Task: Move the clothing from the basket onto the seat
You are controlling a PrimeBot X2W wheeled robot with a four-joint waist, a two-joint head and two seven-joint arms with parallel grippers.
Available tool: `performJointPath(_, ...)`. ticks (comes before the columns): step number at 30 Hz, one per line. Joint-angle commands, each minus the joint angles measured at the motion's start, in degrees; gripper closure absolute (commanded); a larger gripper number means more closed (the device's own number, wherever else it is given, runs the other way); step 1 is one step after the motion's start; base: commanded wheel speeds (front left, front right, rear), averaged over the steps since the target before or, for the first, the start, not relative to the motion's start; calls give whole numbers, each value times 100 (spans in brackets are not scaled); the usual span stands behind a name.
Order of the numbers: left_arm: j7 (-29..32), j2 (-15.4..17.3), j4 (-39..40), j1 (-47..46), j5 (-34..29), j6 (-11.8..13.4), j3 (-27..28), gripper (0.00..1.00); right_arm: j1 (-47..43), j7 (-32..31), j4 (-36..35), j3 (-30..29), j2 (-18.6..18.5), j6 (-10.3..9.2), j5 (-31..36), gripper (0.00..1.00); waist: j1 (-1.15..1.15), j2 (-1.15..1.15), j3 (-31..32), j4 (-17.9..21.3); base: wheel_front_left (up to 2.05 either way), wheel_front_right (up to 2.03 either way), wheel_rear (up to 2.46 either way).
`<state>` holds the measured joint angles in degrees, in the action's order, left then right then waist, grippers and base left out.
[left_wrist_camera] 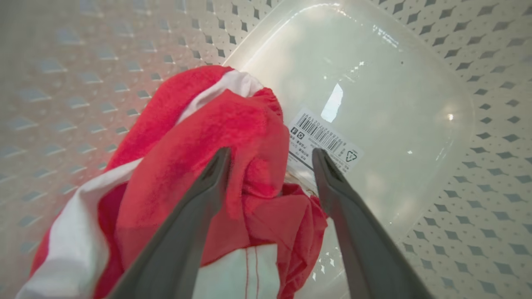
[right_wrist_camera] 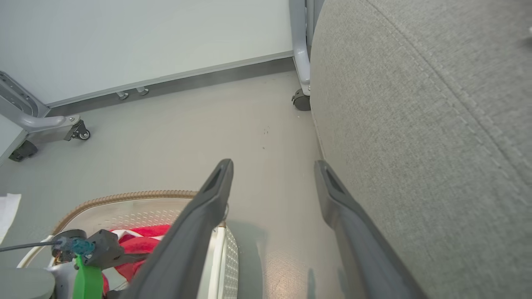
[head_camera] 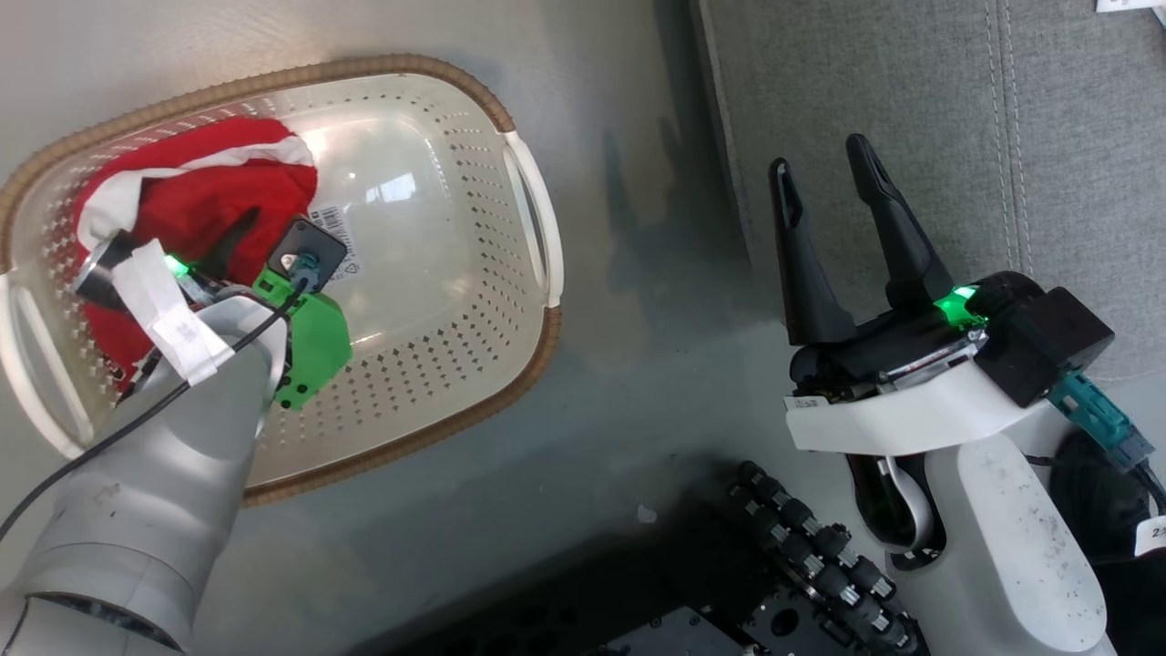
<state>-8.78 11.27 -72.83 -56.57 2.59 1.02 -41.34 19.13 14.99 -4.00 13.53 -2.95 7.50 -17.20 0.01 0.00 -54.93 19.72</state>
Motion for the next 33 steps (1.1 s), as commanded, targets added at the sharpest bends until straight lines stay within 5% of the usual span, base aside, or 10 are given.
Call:
performJointPath(1,61,99,-33,-124,-47,47,-40,0,90,25,-16,19,7,-1,-46,0,-1,0,-239,236,0,0,0)
performJointPath(17,1380,411,-100,-382,-300,373,-437,0,60,27,-52,127,5,-2,-200,0,-1,0,-411,314,0,0,0)
performJointPath(19,1588,425,-103,-420,-297,400,-455,92,59,27,-59,122,5,-2,-209,0,-1,0,-424,316,0,0,0)
performJointPath(20,1654,433,-102,-430,-299,409,-469,100,59,27,-60,119,5,-2,-208,0,-1,0,-430,316,0,0,0)
performJointPath(33,1505,537,-77,-549,-96,246,-499,100,211,27,-51,119,6,-1,-245,0,-1,0,-406,339,0,0,0)
